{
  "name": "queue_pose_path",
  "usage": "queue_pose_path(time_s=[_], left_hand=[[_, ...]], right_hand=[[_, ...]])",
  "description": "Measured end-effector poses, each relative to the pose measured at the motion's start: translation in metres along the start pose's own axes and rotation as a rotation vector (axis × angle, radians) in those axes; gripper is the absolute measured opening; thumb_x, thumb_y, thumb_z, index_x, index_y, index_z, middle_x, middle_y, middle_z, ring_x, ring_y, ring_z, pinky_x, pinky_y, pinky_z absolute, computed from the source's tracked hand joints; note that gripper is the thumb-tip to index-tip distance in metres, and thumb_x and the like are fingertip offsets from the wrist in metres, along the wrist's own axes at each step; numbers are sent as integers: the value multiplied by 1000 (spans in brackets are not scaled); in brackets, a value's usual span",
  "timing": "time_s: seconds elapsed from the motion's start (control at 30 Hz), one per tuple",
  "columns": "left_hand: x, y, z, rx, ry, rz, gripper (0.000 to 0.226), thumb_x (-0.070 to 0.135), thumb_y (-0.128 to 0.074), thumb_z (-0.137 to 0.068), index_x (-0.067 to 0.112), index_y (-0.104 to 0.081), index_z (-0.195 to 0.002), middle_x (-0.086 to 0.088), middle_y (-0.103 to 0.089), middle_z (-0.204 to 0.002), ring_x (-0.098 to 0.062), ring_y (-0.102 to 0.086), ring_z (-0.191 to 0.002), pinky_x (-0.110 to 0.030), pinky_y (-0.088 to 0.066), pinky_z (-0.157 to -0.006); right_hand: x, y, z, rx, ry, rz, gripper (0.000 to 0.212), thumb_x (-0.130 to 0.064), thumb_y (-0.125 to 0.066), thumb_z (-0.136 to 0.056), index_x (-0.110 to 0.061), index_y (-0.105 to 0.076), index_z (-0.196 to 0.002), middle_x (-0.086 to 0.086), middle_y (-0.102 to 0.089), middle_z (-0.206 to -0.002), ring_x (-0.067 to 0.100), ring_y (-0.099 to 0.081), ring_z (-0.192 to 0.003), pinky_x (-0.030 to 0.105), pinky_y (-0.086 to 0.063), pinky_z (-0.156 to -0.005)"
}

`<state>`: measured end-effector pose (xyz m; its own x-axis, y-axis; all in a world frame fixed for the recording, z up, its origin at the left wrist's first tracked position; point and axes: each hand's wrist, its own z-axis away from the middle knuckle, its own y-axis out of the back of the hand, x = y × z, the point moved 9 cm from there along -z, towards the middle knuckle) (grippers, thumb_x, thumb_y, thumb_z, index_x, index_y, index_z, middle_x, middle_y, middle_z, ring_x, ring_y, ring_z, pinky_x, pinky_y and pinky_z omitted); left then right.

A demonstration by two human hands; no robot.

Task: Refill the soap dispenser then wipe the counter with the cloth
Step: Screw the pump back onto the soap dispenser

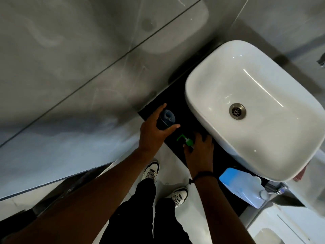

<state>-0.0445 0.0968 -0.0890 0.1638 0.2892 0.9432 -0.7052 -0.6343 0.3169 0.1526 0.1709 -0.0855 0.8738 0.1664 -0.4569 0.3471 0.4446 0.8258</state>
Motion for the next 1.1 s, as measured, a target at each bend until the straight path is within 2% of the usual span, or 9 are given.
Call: queue_pose_path(time_s=[0.1, 0.27, 0.47, 0.57, 0.63, 0.7, 0.8, 0.97, 1.1], left_hand=[[0, -1, 0, 12, 0, 6, 86, 48, -97, -78, 32, -58, -153, 42, -58, -135, 14, -57, -133, -12, -50, -108], [4, 1, 3, 30, -24, 4, 84, 39, -98, -79, 22, -60, -152, 42, -58, -134, 18, -57, -131, -7, -48, -106], [5, 1, 2, 28, 23, 19, 85, 39, -96, -79, 20, -60, -153, 25, -64, -138, 13, -60, -129, -19, -55, -107], [5, 3, 2, 17, 48, 35, 85, 40, -97, -78, 22, -61, -152, 12, -70, -140, 1, -65, -131, -32, -58, -110], [6, 3, 1, 9, 60, 31, 83, 41, -97, -78, 26, -61, -151, 14, -69, -139, 7, -65, -127, -27, -58, -109], [9, 4, 1, 7, 56, 23, 82, 41, -97, -78, 27, -61, -151, 14, -69, -138, 12, -63, -124, -20, -56, -107], [11, 5, 0, 15, 48, 11, 82, 37, -98, -78, 23, -62, -151, 3, -72, -141, -1, -67, -127, -20, -57, -106], [13, 5, 0, 14, 32, -2, 82, 37, -97, -79, 21, -61, -151, 2, -73, -140, -7, -68, -128, -22, -57, -107], [10, 5, -1, 4, 47, 10, 81, 42, -94, -81, 25, -60, -152, 7, -72, -140, 1, -66, -126, -18, -56, -105]], right_hand=[[0, -11, -17, -103, 9, 83, 49, -21, -72, -95, -16, -57, -142, 17, -52, -144, 39, -52, -132, 46, -46, -110], [-12, 0, -23, -92, 78, 69, 35, -13, -69, -97, -8, -67, -132, 17, -65, -135, 38, -62, -124, 40, -48, -105], [-60, 66, -12, 159, 264, -72, 27, -5, -76, -87, -7, -71, -113, 14, -70, -112, 34, -66, -104, 28, -45, -87], [-82, 104, -2, 304, 317, -209, 25, -10, -77, -88, -13, -70, -111, 6, -70, -107, 28, -68, -96, 25, -48, -84], [-92, 122, 1, 345, 340, -402, 29, -17, -77, -90, -18, -69, -118, 3, -71, -109, 18, -70, -96, 16, -50, -84], [-103, 132, 3, 344, 369, -650, 34, -20, -77, -93, -21, -68, -125, 5, -71, -113, 13, -71, -99, 20, -54, -90], [-121, 132, 5, 307, 424, -813, 26, -21, -76, -96, -25, -70, -121, 9, -69, -109, 11, -69, -95, 25, -54, -88], [-131, 133, 12, 322, 490, -806, 28, -19, -76, -96, -33, -71, -121, 7, -67, -112, 24, -69, -101, 30, -54, -91], [-133, 125, 13, 340, 511, -664, 25, -16, -78, -93, -20, -71, -117, 2, -67, -113, 15, -67, -106, 23, -53, -92]])
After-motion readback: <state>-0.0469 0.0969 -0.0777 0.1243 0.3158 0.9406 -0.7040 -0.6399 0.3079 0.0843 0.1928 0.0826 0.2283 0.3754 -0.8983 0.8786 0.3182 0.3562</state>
